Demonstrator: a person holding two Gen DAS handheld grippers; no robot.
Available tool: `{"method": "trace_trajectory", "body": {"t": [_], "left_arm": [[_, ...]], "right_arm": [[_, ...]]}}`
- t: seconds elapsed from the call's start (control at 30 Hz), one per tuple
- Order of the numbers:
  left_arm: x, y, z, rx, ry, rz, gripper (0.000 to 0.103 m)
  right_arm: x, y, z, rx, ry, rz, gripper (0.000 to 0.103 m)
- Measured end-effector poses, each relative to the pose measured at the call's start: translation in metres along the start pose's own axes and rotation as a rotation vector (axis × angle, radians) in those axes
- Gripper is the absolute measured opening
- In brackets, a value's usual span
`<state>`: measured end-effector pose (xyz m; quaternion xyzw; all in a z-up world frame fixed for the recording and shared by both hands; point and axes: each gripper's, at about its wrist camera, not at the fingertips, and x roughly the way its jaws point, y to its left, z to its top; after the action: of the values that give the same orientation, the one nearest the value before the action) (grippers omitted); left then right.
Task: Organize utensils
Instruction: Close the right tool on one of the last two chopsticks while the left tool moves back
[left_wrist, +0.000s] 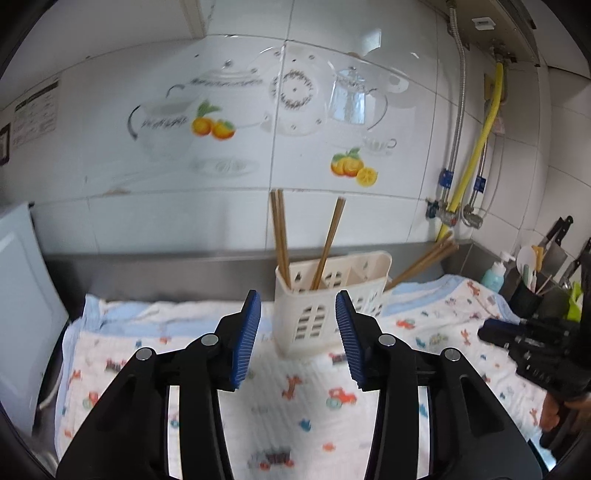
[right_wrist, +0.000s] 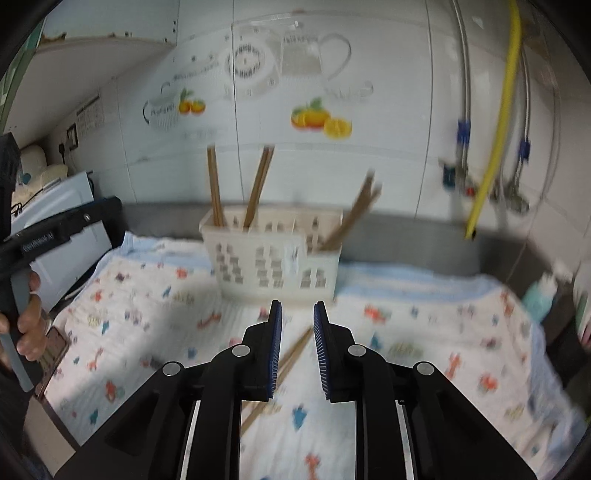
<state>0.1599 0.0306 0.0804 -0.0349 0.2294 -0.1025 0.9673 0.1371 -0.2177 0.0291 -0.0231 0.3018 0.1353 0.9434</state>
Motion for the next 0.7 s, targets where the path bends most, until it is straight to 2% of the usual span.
{"method": "trace_trajectory", "body": {"t": [0.23,0.47,0.5,0.53,0.57,0.7], "left_arm": [[-0.012,0.017,-0.036,-0.034,0.032,0.034,0.051],[-0.014,0.026,-0.064,-0.059,0.062,0.058,0.052],[-0.014,0.027,-0.067,-0.060,0.064,0.064,0.056],[-0.015,0.028,-0.071,-0.066,0.066,0.064,0.064],[-0.015,0.029,-0.073,-0.071,0.064,0.066,0.066],[-0.014,0.029,-0.081,-0.055,0.068,0.083,0.069]], "right_arm": [[0.018,0.011,-0.052,0.082,0.075,0.014,0.018],[0.043,0.021,-0.092,0.183,0.154,0.043,0.018],[0.047,0.022,-0.096,0.197,0.160,0.039,0.018],[0.050,0.023,-0.101,0.208,0.168,0.036,0.018],[0.054,0.024,-0.103,0.213,0.177,0.037,0.018],[0.067,0.028,-0.112,0.218,0.205,0.017,0.018]]}}
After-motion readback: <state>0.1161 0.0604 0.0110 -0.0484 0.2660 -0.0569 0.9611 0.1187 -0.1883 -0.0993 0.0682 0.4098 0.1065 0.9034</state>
